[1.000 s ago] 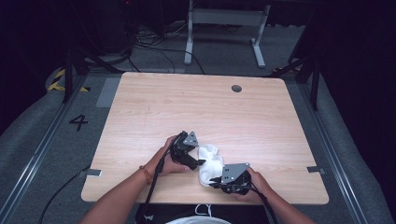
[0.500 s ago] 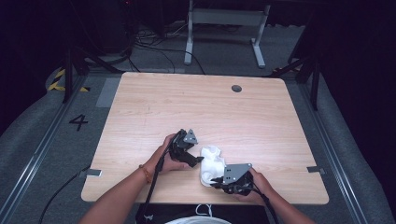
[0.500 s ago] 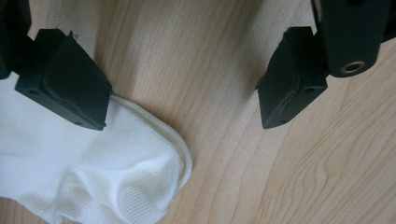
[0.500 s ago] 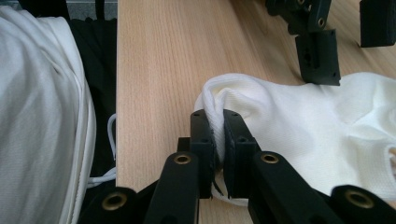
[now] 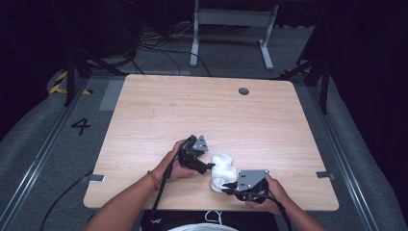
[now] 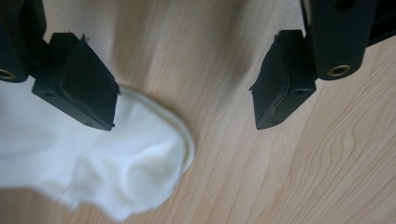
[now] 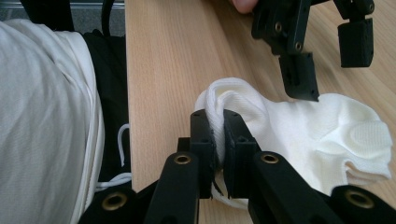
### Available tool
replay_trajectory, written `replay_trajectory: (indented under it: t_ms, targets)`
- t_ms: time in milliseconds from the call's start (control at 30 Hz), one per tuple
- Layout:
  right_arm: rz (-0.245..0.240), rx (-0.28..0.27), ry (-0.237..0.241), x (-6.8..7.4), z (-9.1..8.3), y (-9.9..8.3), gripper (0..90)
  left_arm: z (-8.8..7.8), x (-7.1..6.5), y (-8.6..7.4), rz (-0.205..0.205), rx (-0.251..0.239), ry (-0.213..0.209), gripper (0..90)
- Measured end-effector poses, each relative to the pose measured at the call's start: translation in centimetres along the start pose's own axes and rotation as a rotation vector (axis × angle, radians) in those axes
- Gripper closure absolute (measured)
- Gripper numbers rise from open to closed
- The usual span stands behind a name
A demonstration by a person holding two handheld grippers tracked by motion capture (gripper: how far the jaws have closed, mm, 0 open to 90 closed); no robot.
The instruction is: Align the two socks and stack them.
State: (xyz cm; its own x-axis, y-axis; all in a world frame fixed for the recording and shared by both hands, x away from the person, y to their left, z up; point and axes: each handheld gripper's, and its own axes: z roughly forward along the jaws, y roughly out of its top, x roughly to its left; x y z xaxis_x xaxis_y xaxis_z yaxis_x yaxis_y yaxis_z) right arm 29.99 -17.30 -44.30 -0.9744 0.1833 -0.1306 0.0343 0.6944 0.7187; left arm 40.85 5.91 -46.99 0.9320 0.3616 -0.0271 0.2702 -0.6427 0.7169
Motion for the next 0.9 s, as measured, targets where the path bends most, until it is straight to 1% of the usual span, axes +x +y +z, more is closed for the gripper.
replay_trajectory:
  t_ms: [33,100,167,233,300,367,433,533,667,900]
  targets:
    - [-0.001,-0.004,-0.001,-0.1,0.0,0.0,84.6,-0.1,-0.1,0.1,-0.013,-0.017,-0.014,23.0]
    - [0.0,-0.005,0.004,-0.1,-0.2,0.1,84.5,-0.2,-0.5,0.3,-0.013,-0.031,-0.025,22.9]
    - [0.004,-0.009,0.005,-0.1,-0.3,0.1,84.6,0.2,-0.8,0.3,0.01,0.001,-0.042,22.5]
    - [0.003,-0.007,0.004,-0.1,-0.3,0.2,84.6,0.7,-1.1,0.2,0.039,0.032,-0.041,22.2]
    - [0.002,-0.006,0.003,0.0,-0.3,0.3,84.6,1.1,-1.2,0.0,0.04,0.041,-0.047,22.0]
    - [0.005,-0.006,-0.002,0.0,-0.3,0.3,84.6,1.3,-1.2,-0.1,0.032,0.055,-0.047,21.7]
    - [0.0,-0.008,-0.005,0.0,-0.4,0.4,84.6,1.3,-1.1,-0.2,0.03,0.051,-0.054,21.0]
    - [0.001,-0.016,-0.01,0.0,-0.6,0.5,84.6,1.4,-1.0,-0.2,0.049,0.053,-0.06,19.8]
    - [-0.003,-0.022,-0.024,-0.2,-1.0,0.6,84.6,1.4,-0.9,-0.2,0.057,0.049,-0.069,19.8]
    - [0.002,-0.043,-0.059,-1.2,-1.5,1.0,84.7,1.5,-0.8,-0.3,0.063,0.039,-0.084,19.9]
